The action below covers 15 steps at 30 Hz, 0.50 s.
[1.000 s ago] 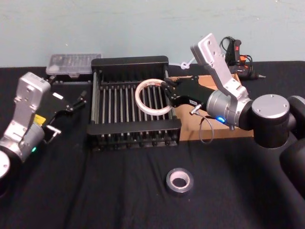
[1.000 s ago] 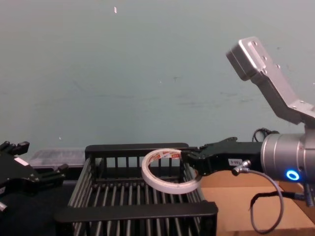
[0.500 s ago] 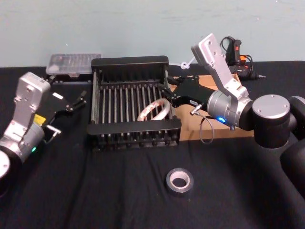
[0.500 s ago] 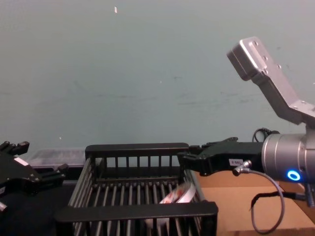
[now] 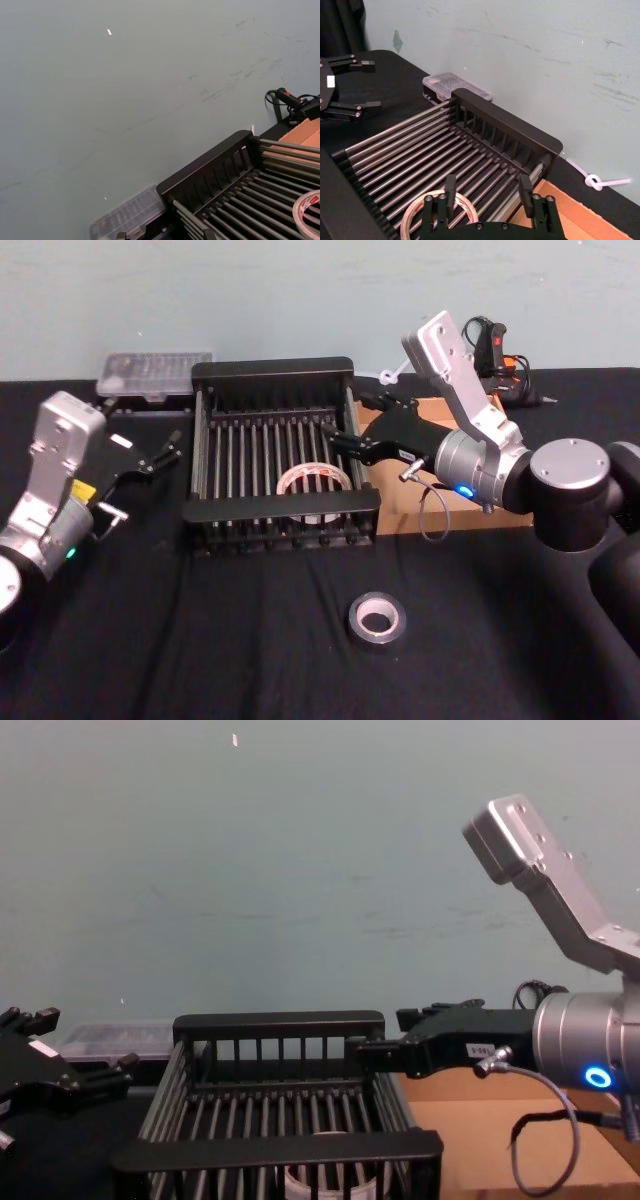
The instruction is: Pick up the white tape and place it into the black box , Pick up the silver tape and place it into the brown box.
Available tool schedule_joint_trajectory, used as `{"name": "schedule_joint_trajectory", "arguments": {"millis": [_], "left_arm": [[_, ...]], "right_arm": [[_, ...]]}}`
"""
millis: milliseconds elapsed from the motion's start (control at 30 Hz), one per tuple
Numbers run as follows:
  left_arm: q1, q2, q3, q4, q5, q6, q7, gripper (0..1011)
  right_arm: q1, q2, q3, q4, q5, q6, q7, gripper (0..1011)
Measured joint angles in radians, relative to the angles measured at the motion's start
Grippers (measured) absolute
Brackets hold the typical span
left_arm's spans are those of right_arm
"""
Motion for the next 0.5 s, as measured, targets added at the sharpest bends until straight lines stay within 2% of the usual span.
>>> {"name": "schedule_joint_trajectory", "arguments": {"millis": [300, 500], "left_arm": [[0.0, 0.0, 0.0, 0.0, 0.0, 0.0, 0.0, 1001], [0.0, 0.0, 0.0, 0.0, 0.0, 0.0, 0.0, 1001]], "right_arm": [[0.0, 0.0, 0.0, 0.0, 0.0, 0.0, 0.0, 1002], [-0.005, 0.004, 0.004, -0.007, 0.0, 0.003, -0.002, 1002]]}}
